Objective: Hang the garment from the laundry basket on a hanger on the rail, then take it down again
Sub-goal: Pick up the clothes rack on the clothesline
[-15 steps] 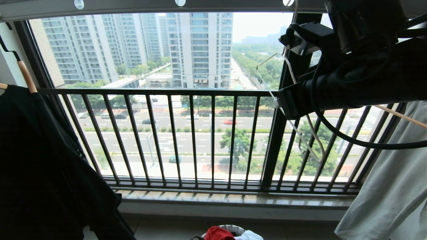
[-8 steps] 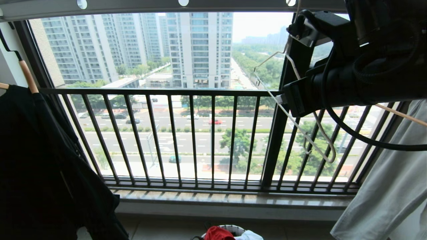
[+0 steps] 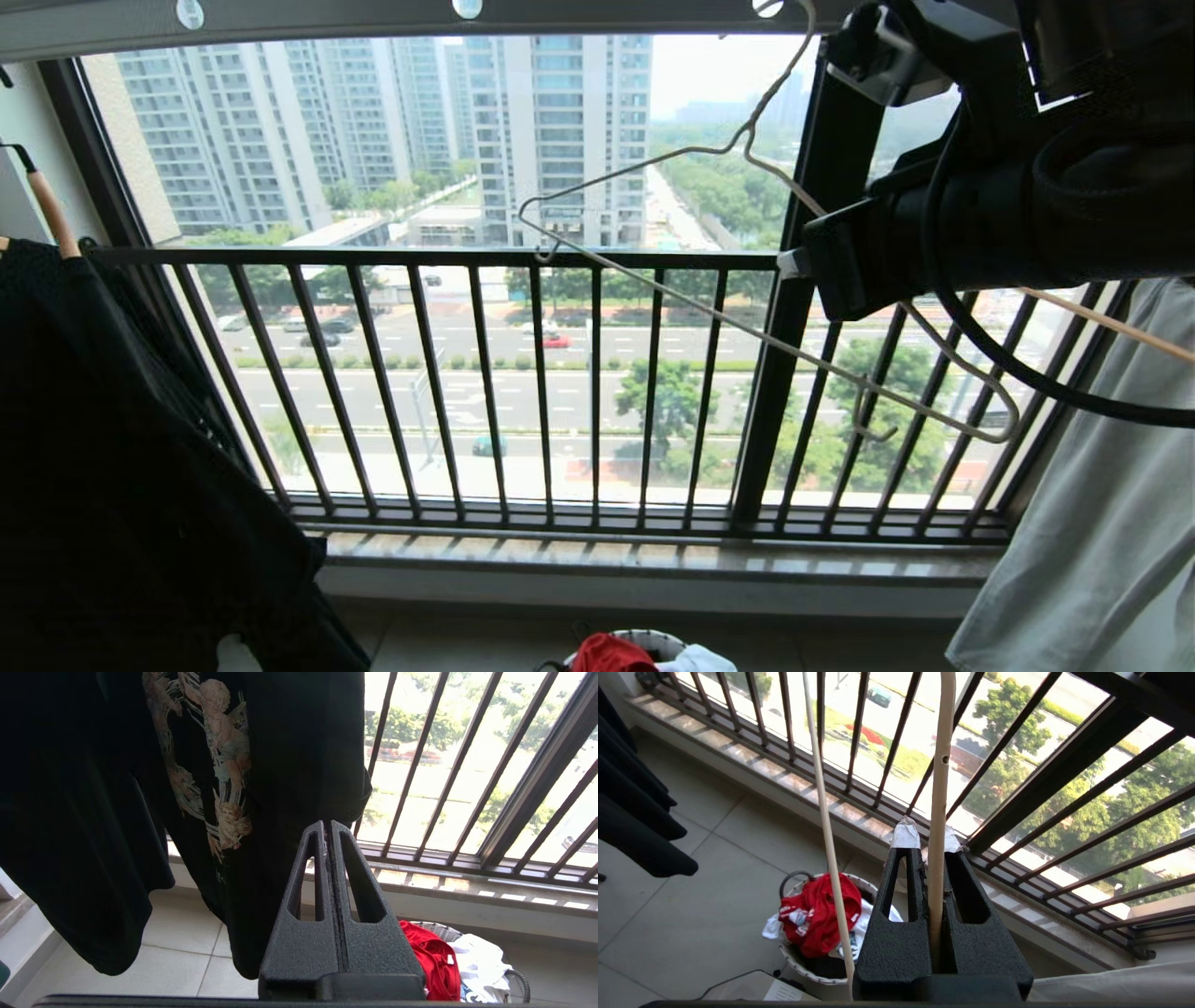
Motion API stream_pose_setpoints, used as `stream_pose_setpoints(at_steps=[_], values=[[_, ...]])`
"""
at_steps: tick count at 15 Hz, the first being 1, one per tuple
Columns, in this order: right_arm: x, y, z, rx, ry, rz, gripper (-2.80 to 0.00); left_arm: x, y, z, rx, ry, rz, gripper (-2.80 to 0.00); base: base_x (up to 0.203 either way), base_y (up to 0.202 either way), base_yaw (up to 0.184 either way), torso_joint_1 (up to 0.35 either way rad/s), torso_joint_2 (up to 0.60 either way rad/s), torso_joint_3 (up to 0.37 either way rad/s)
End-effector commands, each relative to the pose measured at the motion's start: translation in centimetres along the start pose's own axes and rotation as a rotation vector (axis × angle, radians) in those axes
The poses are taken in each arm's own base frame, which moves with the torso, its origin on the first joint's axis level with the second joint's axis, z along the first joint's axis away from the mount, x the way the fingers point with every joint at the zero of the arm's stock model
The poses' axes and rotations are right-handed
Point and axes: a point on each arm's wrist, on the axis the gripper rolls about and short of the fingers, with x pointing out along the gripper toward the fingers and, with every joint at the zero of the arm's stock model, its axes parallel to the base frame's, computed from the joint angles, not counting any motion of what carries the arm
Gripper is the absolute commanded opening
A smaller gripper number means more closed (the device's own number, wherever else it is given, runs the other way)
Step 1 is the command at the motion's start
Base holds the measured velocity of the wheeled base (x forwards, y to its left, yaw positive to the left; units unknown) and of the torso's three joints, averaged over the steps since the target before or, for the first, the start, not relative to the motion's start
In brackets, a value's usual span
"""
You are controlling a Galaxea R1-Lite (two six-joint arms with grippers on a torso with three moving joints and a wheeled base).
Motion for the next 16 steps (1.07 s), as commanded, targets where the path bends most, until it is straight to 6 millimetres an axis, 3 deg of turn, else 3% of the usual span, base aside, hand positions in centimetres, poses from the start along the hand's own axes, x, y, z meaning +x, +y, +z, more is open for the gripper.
stream_pose_setpoints(at_steps=[1, 12, 16], values=[[-0.2, 0.1, 0.0, -0.001, -0.001, 0.001, -2.80, 0.0, 0.0, 0.0, -0.001, 0.002, 0.000, -2.80, 0.000, 0.000, 0.000, 0.000, 0.00, 0.000], [-1.8, 0.6, 0.6, -0.005, -0.065, 0.006, -2.80, 0.0, 0.0, 0.0, -0.001, 0.002, 0.001, -2.80, 0.000, 0.000, 0.000, 0.000, 0.00, 0.000], [-3.4, -0.1, 0.8, 0.004, -0.101, 0.001, -2.80, 0.0, 0.0, 0.0, -0.001, 0.002, 0.000, -2.80, 0.000, 0.000, 0.000, 0.000, 0.00, 0.000]])
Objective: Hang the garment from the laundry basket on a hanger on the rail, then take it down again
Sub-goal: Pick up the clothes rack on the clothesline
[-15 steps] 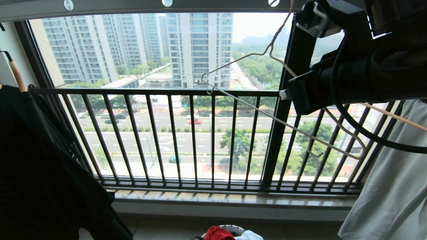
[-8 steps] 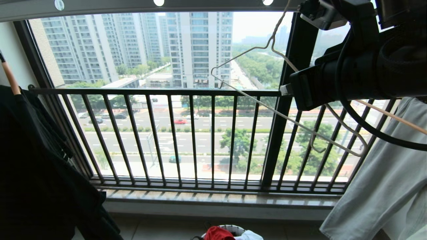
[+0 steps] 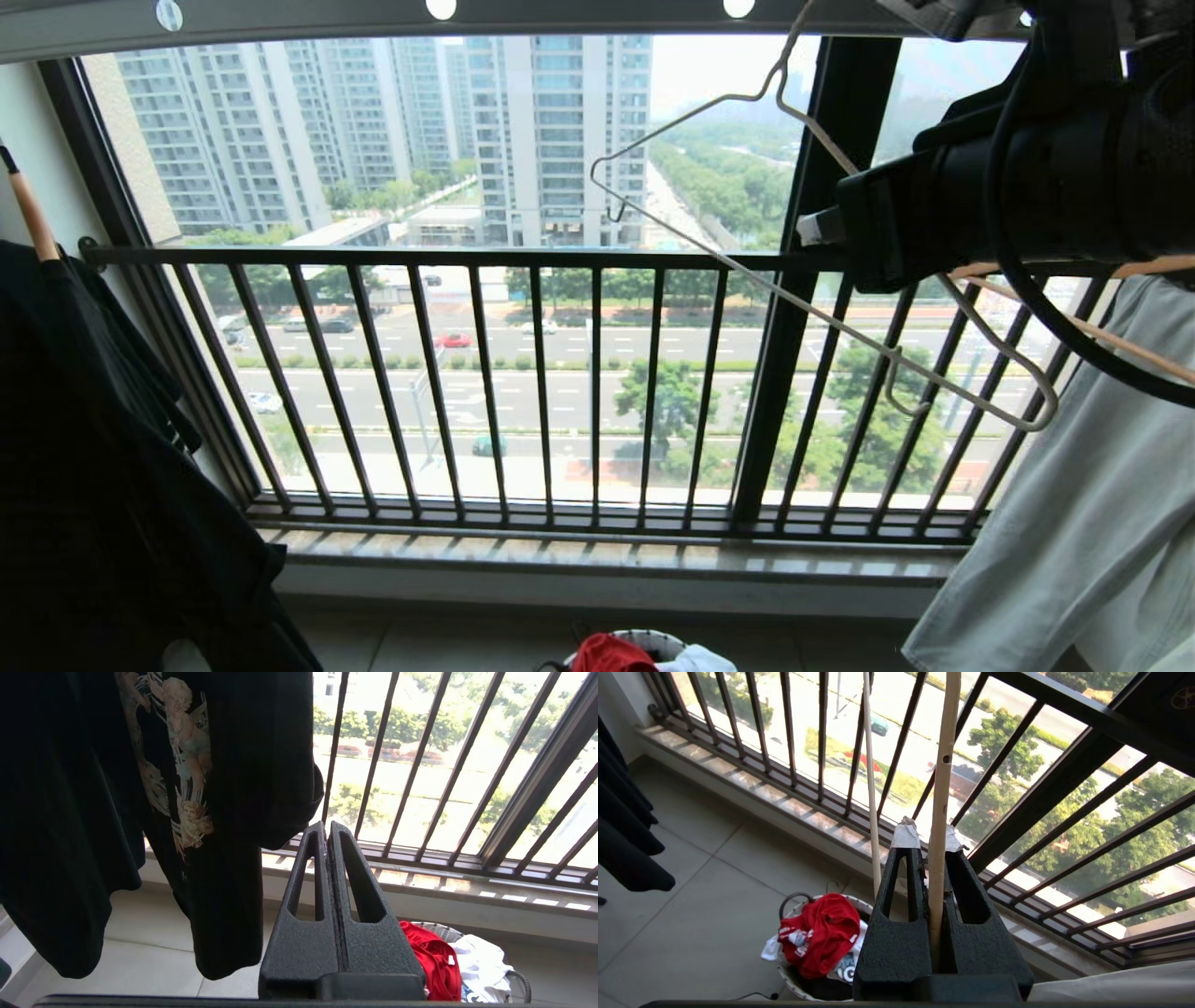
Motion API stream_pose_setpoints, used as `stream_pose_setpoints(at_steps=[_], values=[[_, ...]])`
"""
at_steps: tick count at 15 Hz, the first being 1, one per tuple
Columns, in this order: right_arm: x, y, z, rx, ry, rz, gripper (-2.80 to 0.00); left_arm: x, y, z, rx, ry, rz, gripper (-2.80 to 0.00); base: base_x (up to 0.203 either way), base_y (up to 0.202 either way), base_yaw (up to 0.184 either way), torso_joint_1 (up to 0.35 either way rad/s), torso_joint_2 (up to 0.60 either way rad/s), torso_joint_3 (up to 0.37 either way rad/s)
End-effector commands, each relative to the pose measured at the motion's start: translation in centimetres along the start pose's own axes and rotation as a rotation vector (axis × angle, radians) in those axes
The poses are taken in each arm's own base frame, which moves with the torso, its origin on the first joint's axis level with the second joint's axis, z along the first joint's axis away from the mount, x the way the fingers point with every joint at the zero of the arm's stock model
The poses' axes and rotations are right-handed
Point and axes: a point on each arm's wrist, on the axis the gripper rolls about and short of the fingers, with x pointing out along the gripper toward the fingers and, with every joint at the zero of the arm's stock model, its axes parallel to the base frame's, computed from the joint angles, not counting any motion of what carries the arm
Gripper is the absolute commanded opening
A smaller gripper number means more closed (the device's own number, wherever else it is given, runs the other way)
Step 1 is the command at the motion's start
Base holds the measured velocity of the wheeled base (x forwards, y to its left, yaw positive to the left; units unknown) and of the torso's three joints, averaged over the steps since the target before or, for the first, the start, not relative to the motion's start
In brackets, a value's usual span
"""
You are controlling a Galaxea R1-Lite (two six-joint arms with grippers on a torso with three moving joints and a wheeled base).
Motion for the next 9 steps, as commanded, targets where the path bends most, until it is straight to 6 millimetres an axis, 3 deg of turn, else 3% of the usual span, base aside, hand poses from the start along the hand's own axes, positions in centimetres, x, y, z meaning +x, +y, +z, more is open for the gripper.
stream_pose_setpoints(at_steps=[1, 6, 9], values=[[-1.4, -0.6, 0.2, 0.011, -0.026, -0.001, -2.80, 0.0, 0.0, 0.0, -0.001, 0.001, 0.000, -2.80, 0.000, 0.000, 0.000, 0.000, 0.00, 0.000], [-4.3, -1.8, 0.1, 0.032, -0.070, 0.012, -2.80, 0.0, 0.0, 0.0, -0.001, 0.002, 0.000, -2.80, 0.000, 0.000, 0.000, 0.000, 0.00, 0.000], [-6.7, -2.7, -1.4, 0.047, -0.073, 0.049, -2.80, 0.0, 0.0, 0.0, -0.001, 0.001, 0.001, -2.80, 0.000, 0.000, 0.000, 0.000, 0.00, 0.000]])
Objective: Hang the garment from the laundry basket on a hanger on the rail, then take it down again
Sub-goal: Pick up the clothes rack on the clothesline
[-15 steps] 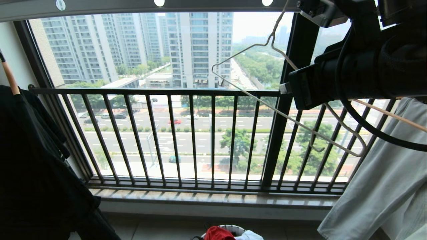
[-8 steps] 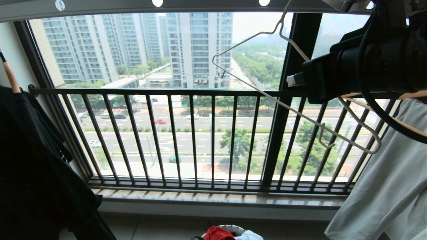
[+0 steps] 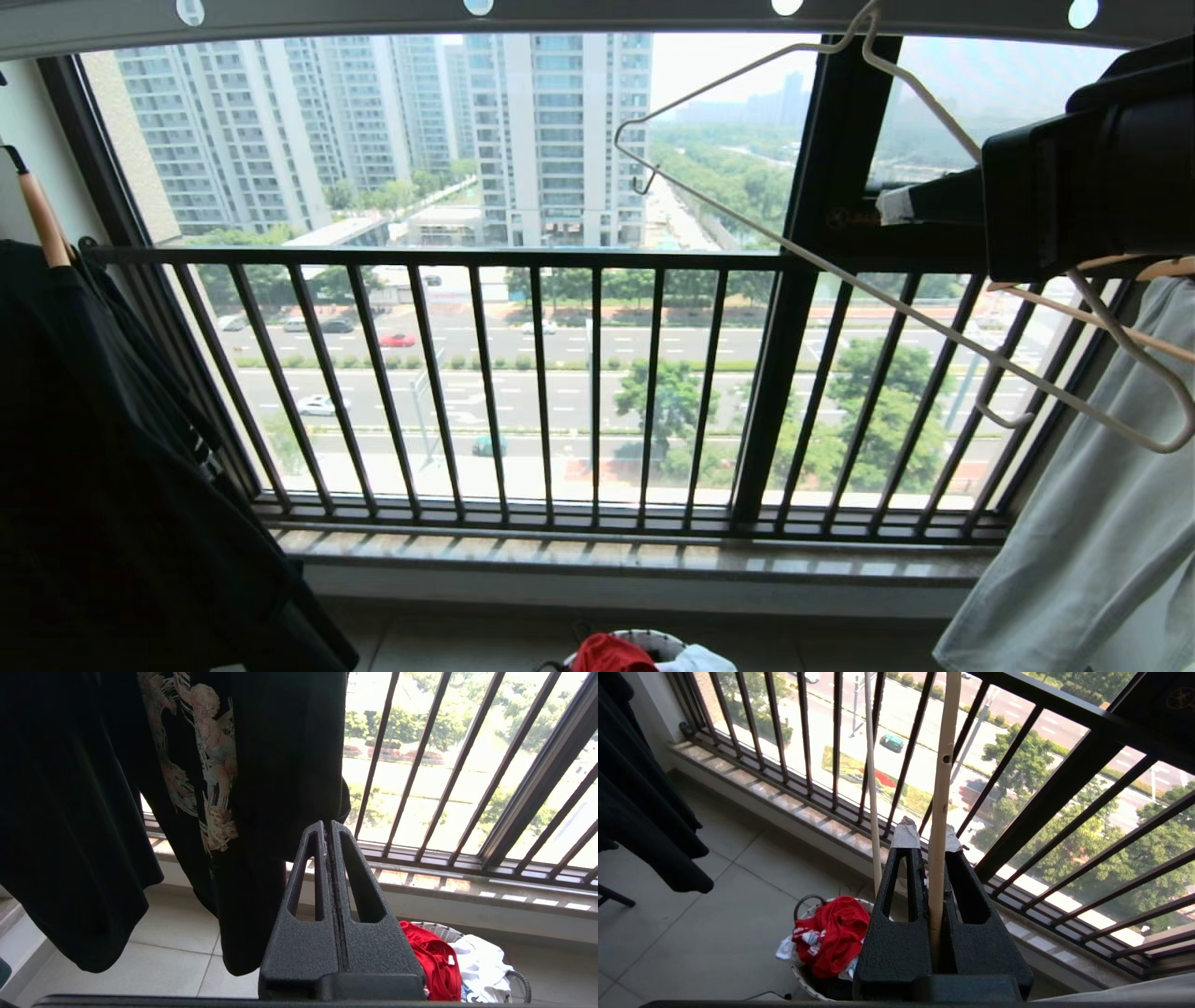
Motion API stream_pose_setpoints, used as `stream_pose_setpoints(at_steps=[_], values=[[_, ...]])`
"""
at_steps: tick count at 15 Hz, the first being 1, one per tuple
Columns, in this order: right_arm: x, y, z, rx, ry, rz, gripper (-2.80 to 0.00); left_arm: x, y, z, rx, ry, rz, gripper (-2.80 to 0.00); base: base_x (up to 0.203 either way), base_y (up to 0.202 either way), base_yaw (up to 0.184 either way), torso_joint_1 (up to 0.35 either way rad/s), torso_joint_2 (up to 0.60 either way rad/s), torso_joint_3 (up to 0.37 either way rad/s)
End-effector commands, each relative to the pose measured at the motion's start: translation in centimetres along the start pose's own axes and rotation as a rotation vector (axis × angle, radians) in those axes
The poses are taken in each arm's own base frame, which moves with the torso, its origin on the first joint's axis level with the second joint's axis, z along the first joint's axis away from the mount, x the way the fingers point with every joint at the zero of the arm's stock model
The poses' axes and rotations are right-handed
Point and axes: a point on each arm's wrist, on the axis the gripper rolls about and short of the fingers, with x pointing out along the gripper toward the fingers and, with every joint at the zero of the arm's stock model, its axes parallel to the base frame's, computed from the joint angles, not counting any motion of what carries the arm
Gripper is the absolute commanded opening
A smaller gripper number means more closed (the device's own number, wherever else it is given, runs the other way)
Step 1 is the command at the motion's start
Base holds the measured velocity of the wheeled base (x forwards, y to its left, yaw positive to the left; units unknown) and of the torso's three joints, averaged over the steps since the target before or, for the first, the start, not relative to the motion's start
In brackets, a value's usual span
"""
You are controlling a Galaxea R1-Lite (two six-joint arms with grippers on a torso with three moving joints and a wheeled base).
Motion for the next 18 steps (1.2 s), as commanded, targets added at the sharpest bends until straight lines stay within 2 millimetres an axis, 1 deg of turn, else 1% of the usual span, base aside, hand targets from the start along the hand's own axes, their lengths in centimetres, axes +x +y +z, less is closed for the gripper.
stream_pose_setpoints(at_steps=[1, 3, 5, 7, 9, 13, 16, 18], values=[[-3.3, -1.2, -1.2, 0.025, -0.022, 0.061, -2.80, 0.0, 0.0, 0.0, -0.001, 0.001, 0.001, -2.80, 0.000, 0.000, 0.000, 0.000, 0.00, 0.000], [-5.5, -1.9, -3.1, 0.032, -0.010, 0.196, -2.80, 0.0, 0.0, 0.0, -0.001, 0.001, 0.000, -2.80, 0.000, 0.000, 0.000, 0.000, 0.00, 0.000], [-6.9, -2.3, -5.2, 0.030, 0.013, 0.304, -2.80, 0.0, 0.0, 0.0, -0.001, 0.001, -0.001, -2.80, 0.000, 0.000, 0.000, 0.000, 0.00, 0.000], [-7.0, -2.6, -6.8, 0.035, 0.053, 0.352, -2.80, 0.0, 0.0, 0.0, -0.001, 0.001, 0.000, -2.80, 0.000, 0.000, 0.000, 0.000, 0.00, 0.000], [-5.9, -2.7, -8.2, 0.042, 0.101, 0.354, -2.80, 0.0, 0.0, 0.0, -0.001, 0.001, 0.002, -2.80, 0.000, 0.000, 0.000, 0.000, 0.00, 0.000], [-2.9, -2.2, -10.3, 0.065, 0.054, 0.395, -2.80, 0.0, 0.0, 0.0, -0.001, 0.001, 0.001, -2.80, 0.000, 0.000, 0.000, 0.000, 0.00, 0.000], [-0.9, -1.4, -10.8, 0.068, 0.041, 0.489, -2.80, 0.0, 0.0, 0.0, -0.001, 0.001, 0.002, -2.80, 0.000, 0.000, 0.000, 0.000, 0.00, 0.000], [0.6, -1.0, -10.9, 0.059, 0.038, 0.508, -2.80, 0.0, 0.0, 0.0, -0.001, 0.001, 0.002, -2.80, 0.000, 0.000, 0.000, 0.000, 0.00, 0.000]])
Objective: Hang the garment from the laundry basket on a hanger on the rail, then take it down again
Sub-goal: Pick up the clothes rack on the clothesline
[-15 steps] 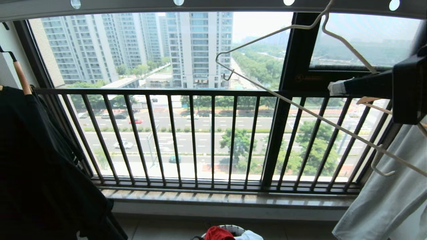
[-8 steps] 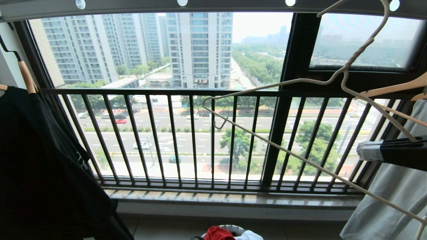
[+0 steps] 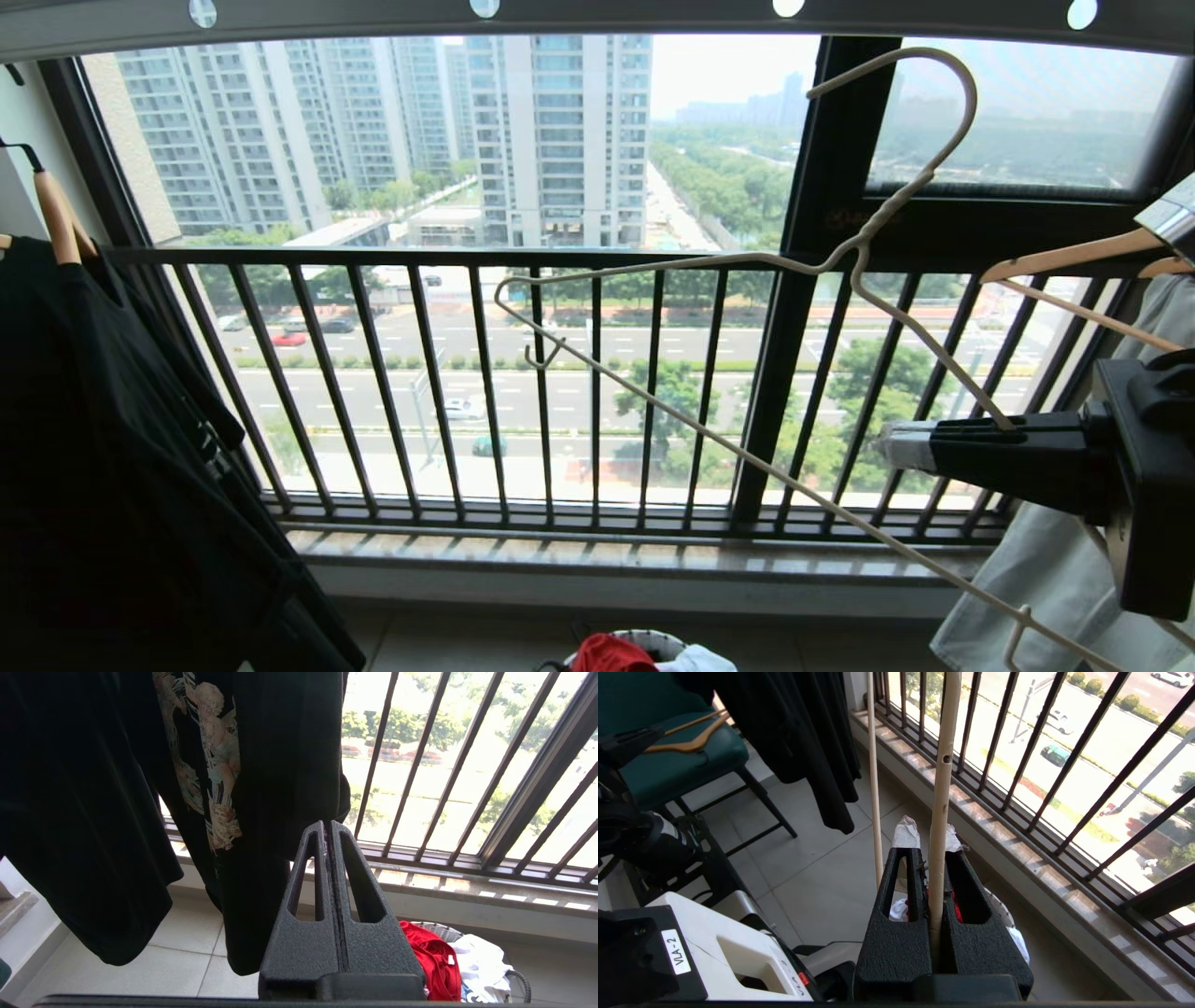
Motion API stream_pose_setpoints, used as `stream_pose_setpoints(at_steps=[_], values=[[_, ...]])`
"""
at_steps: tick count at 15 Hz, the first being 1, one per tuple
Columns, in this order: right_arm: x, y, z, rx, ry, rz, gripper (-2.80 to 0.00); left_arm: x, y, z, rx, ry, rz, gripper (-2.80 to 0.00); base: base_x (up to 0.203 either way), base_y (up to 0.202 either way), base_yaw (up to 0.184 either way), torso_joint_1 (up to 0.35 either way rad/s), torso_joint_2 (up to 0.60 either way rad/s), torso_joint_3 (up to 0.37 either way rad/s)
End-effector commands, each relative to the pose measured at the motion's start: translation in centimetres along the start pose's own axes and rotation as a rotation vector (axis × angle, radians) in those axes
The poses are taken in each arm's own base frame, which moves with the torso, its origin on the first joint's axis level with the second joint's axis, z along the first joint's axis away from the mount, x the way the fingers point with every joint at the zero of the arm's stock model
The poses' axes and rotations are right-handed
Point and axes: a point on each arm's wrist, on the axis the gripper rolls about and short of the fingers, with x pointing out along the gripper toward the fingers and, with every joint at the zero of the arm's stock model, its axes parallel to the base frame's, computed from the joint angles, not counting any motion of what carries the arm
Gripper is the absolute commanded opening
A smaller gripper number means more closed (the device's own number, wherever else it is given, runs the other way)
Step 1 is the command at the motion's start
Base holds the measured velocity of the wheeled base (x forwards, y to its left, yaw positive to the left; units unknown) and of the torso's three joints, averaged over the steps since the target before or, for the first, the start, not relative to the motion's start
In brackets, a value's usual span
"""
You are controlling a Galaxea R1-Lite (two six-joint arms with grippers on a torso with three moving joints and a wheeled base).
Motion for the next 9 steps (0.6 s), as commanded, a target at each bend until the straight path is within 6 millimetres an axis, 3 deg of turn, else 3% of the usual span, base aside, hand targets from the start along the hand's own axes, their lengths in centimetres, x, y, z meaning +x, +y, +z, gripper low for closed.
stream_pose_setpoints(at_steps=[1, 4, 9], values=[[2.5, -0.6, -0.9, -0.009, 0.060, 0.007, -2.80, 0.0, 0.0, 0.0, -0.001, 0.001, 0.002, -2.80, 0.000, 0.000, 0.000, 0.000, 0.00, 0.000], [4.4, -1.1, -2.2, -0.015, 0.087, 0.011, -2.80, 0.0, 0.0, 0.0, -0.001, 0.001, 0.002, -2.80, 0.000, 0.000, 0.000, 0.000, 0.00, 0.000], [5.6, -1.5, -2.1, -0.022, 0.057, 0.005, -2.80, 0.0, 0.0, 0.0, -0.001, 0.001, 0.000, -2.80, 0.000, 0.000, 0.000, 0.000, 0.00, 0.000]])
